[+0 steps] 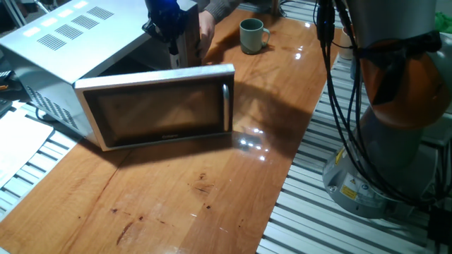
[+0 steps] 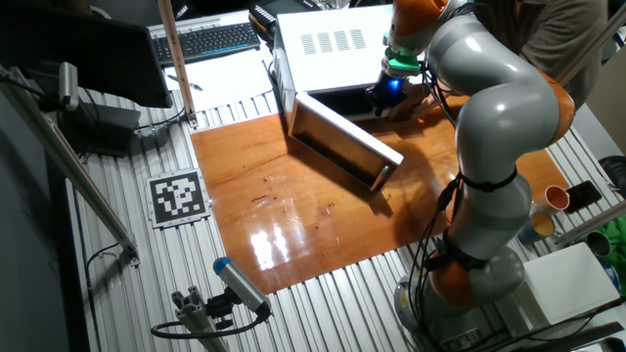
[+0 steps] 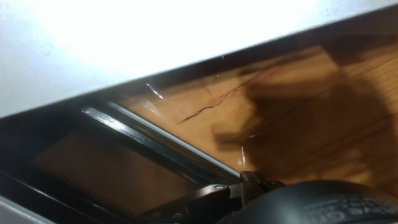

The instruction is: Put the bowl into the microwave

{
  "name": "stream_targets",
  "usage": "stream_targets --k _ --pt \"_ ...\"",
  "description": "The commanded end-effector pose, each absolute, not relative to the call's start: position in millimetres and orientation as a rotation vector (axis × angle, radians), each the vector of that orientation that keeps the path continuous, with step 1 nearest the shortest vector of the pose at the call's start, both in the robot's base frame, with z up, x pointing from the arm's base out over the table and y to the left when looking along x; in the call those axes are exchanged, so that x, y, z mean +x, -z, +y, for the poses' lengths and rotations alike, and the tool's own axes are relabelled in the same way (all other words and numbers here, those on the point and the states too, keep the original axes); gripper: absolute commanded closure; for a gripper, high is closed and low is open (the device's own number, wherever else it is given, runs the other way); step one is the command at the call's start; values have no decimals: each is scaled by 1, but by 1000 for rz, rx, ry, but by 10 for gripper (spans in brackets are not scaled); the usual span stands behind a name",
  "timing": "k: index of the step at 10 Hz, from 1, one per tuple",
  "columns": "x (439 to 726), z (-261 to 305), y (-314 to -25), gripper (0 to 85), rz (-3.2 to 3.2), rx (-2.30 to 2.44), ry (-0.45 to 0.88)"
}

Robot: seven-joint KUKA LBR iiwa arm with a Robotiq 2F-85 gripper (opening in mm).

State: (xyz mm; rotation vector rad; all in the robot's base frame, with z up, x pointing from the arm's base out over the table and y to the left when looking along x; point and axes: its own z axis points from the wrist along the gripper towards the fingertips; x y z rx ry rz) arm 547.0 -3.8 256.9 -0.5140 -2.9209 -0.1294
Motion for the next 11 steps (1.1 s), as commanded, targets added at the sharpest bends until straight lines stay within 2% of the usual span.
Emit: stream_targets --k 1,11 --pt "547 -4 -257 850 -2926 -510 116" --pt "547 -4 -257 850 -2996 -529 120"
